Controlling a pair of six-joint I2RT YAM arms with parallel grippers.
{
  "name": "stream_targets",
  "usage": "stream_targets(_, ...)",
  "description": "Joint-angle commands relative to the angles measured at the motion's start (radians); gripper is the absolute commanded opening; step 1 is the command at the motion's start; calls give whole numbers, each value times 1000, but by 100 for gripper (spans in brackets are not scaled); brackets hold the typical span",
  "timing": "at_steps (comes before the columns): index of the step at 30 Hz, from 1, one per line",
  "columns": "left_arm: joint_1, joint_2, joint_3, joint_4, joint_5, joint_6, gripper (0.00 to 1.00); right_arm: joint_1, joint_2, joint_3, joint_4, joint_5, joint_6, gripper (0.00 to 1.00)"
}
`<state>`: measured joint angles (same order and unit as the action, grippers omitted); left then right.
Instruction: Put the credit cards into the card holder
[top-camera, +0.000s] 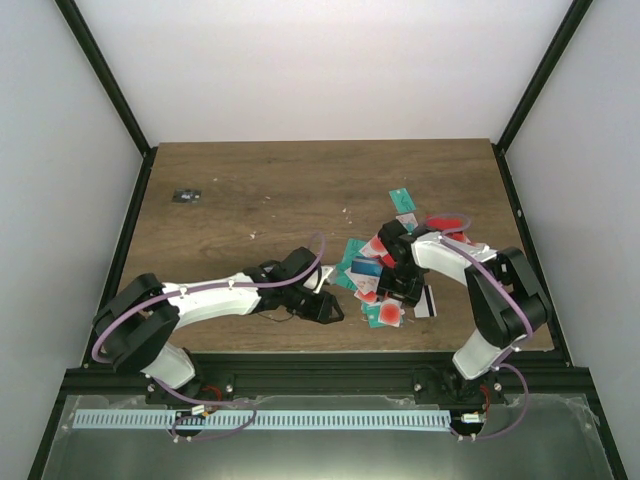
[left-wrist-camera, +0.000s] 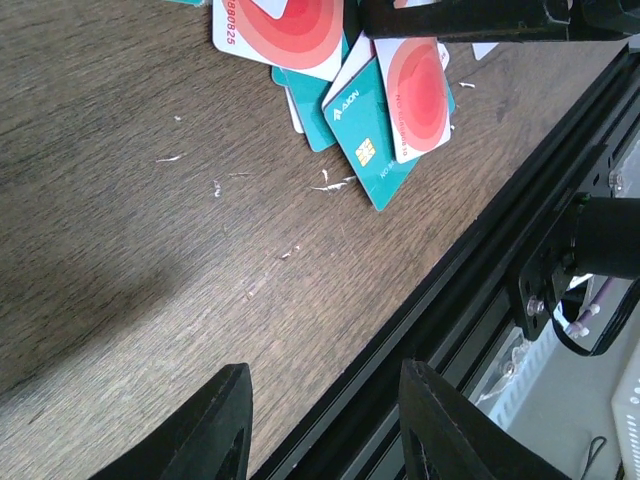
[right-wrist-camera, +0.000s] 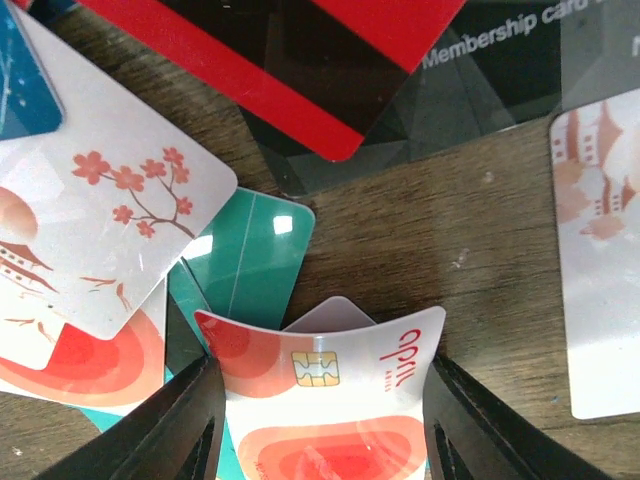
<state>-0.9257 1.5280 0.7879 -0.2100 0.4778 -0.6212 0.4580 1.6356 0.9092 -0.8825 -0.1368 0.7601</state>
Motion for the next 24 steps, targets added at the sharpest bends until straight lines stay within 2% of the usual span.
stream_targets(1,-6,-8,15,37,24,-2,43,10,0,-26,-6,40,-4,51)
stream_targets(17,-28,26,86,100,55,-59,43,10,-131,67,-106,-17,7,51)
stream_targets(24,-25,-4,81,150,36,-104,51,10,-195,129,-123,-90,18,51)
